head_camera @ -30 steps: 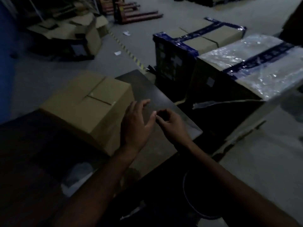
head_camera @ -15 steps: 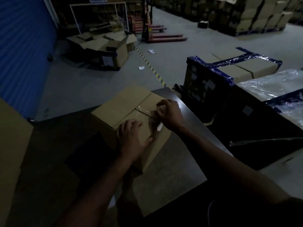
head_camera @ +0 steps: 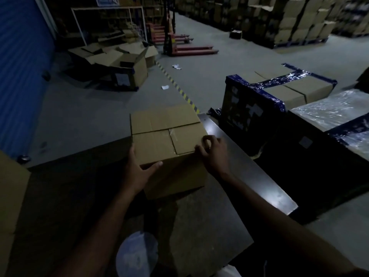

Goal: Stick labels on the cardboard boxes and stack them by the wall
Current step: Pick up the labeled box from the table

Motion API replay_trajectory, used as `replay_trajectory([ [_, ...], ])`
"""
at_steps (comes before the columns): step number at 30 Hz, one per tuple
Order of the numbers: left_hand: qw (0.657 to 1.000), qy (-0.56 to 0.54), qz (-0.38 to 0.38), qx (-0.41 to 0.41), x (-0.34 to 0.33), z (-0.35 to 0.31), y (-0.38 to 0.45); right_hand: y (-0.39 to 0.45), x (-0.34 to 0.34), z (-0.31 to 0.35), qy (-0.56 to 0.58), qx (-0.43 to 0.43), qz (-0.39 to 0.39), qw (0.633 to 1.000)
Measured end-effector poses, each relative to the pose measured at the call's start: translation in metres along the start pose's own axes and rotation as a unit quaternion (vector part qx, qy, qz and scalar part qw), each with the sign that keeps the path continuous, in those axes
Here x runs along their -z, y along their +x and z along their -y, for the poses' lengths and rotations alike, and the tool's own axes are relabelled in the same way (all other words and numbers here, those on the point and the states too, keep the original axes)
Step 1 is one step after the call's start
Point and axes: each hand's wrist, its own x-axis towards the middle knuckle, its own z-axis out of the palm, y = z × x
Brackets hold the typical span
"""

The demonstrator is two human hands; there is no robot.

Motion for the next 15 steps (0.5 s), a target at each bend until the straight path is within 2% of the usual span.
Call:
replay_trajectory([
  [4, 1.0, -0.023, 0.017, 0.003, -0.013, -0.006, 0.011, 0.007, -0.002, -0.007, 0.08, -0.006, 0.036, 0.996],
  [7, 1.0, -0.006, -0.002, -0.01, -0.027, -0.015, 0.022, 0.025, 0.001, -0.016, 0.115, -0.004, 0.032, 0.993],
  [15, 0.999, 0.03, -0.024, -0.032, -0.096, -0.07, 0.073, 0.123, 0.043, -0.053, 0.173, 0.003, 0.053, 0.983],
])
